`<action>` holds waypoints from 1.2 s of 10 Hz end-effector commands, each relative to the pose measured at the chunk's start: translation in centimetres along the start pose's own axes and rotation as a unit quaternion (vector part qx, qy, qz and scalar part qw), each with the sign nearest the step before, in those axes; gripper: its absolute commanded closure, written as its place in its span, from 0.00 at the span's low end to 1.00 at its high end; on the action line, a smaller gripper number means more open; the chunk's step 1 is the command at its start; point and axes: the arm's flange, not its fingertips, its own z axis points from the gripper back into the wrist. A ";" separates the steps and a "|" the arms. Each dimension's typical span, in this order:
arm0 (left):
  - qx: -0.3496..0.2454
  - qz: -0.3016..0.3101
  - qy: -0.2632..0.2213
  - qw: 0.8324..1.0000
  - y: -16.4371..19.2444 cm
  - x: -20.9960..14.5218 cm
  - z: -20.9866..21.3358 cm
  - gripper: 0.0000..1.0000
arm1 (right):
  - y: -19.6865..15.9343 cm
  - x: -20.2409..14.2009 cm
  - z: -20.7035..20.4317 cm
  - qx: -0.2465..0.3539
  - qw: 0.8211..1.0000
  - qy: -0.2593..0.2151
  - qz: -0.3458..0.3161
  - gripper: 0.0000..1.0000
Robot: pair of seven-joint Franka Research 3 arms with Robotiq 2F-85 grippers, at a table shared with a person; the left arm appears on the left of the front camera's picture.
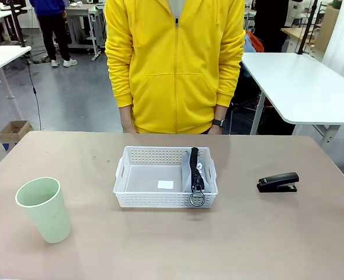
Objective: Efficiently arrange items inside the basket to fit them all.
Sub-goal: Pick up the Digital clock and place it inside the Organizing basket.
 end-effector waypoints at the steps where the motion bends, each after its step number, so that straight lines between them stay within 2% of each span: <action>1: 0.018 -0.035 0.044 0.998 -1.5 2.4 -0.9 0.45 | 0.0 -0.1 0.0 0.007 1.000 -0.002 0.008 0.00; 3: 0.058 -0.066 0.093 0.992 -5.6 8.8 -3.3 0.45 | 0.0 -0.1 0.0 0.007 1.000 -0.002 0.008 0.00; 4: 0.025 -0.043 0.111 0.993 -7.5 11.5 -5.1 0.45 | 0.0 -0.1 0.0 0.007 1.000 -0.002 0.008 0.00; 5: 0.020 -0.062 0.152 0.986 -9.4 13.8 -7.7 0.45 | 0.0 -0.1 0.0 0.007 1.000 -0.002 0.008 0.00; 7: 0.021 -0.084 0.247 0.965 -13.0 17.3 -15.0 0.45 | 0.0 -0.1 0.0 0.007 1.000 -0.002 0.008 0.00; 8: 0.031 -0.097 0.271 0.957 -14.7 18.3 -18.9 0.45 | 0.0 -0.1 0.0 0.007 1.000 -0.002 0.008 0.00; 9: 0.061 -0.089 0.252 0.962 -15.7 18.8 -22.2 0.45 | 0.0 -0.1 0.0 0.007 1.000 -0.002 0.008 0.00; 12: 0.061 -0.083 0.273 0.957 -16.7 20.3 -31.2 0.45 | 0.0 -0.1 0.0 0.007 1.000 -0.002 0.008 0.00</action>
